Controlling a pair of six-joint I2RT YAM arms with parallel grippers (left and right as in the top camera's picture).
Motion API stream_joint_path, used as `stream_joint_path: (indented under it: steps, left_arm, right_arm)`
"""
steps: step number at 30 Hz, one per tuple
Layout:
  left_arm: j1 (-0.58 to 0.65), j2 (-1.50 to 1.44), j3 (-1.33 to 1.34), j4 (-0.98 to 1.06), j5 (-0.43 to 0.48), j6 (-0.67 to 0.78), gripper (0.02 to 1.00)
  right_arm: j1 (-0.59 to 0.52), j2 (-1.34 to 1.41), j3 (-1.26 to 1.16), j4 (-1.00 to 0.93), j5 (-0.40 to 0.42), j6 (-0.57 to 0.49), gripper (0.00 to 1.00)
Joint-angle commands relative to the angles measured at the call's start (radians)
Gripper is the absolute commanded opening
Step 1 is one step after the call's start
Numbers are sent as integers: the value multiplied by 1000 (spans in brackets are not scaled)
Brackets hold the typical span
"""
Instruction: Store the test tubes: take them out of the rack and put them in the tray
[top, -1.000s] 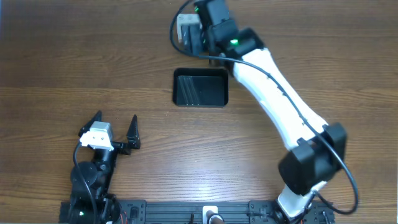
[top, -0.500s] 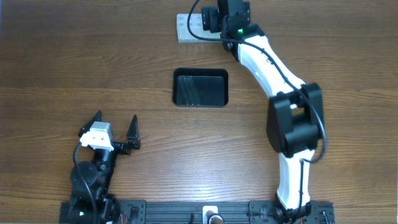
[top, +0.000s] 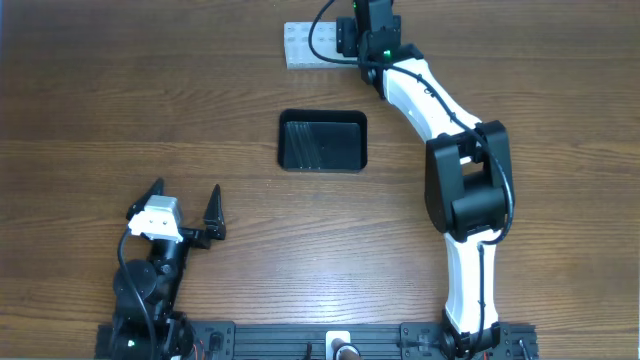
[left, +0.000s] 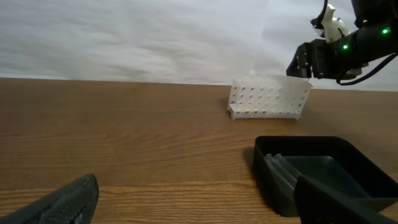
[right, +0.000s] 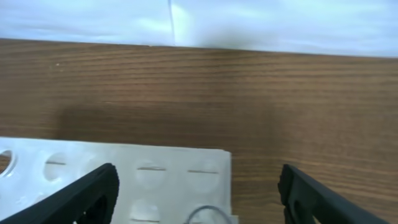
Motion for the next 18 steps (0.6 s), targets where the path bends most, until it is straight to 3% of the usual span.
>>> stream_joint_path:
  steps: [1,8,18]
  left_arm:
    - [6,-7,-4,-5,13,11,1000]
    - [6,-7,-4,-5,13,11,1000]
    - [6,-7,-4,-5,13,11,998]
  right_arm:
    - [-5,0,-1,10,6,10,638]
    - [-4,0,-1,11,6,10,351]
    - [-3,0,-1,16,6,10,97]
